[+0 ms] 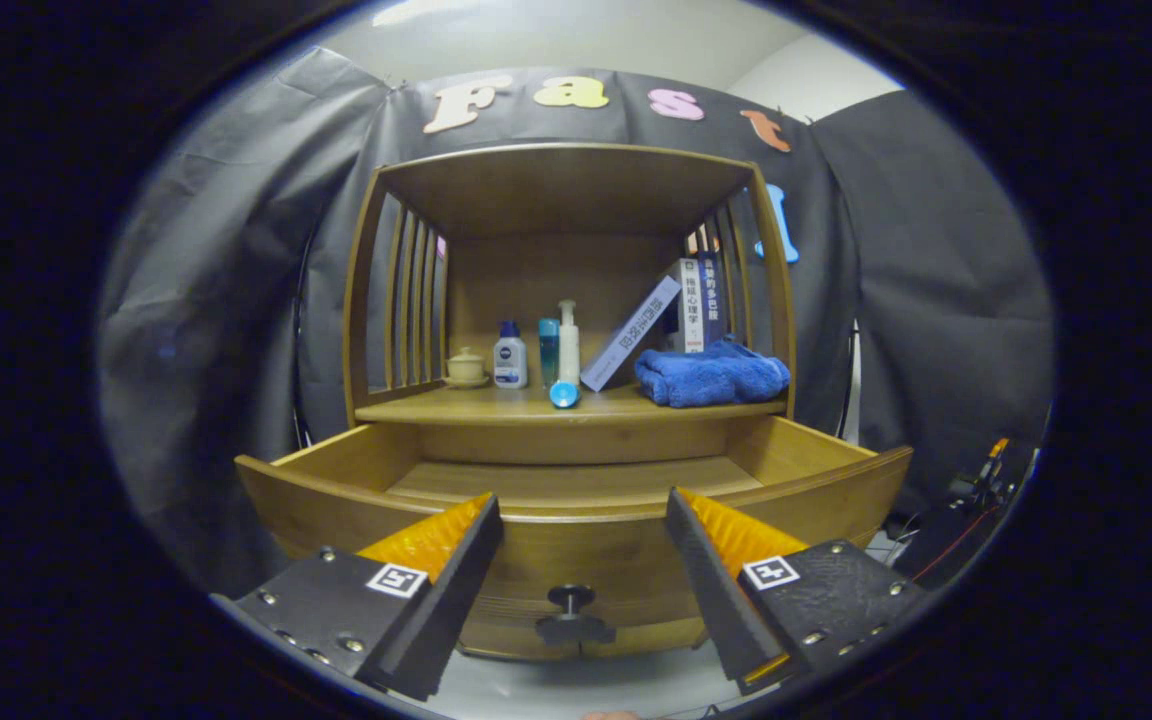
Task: Pull open the drawer, take out the items inside it, and place them on the countertop above the cabinet.
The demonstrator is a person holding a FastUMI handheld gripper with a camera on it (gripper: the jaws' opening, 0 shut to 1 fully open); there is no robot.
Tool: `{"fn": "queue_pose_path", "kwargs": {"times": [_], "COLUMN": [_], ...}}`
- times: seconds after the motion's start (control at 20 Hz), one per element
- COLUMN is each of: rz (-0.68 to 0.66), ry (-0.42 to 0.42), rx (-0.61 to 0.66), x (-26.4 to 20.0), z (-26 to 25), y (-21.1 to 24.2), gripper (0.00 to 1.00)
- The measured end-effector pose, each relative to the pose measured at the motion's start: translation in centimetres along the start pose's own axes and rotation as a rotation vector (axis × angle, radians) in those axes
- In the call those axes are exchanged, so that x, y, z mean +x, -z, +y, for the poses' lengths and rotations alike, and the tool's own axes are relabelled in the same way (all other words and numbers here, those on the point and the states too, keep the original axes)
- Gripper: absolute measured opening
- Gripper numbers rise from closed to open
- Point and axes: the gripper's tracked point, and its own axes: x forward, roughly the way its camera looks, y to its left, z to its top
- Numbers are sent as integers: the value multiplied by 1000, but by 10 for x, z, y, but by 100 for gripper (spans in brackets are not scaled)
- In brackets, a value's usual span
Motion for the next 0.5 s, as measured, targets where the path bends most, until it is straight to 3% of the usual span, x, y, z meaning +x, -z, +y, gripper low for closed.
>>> {"fn": "queue_pose_path", "kwargs": {"times": [0.5], "rz": [-240], "ry": [-57], "rx": [-25], "x": [52], "z": [0], "y": [-4], "gripper": [99]}}
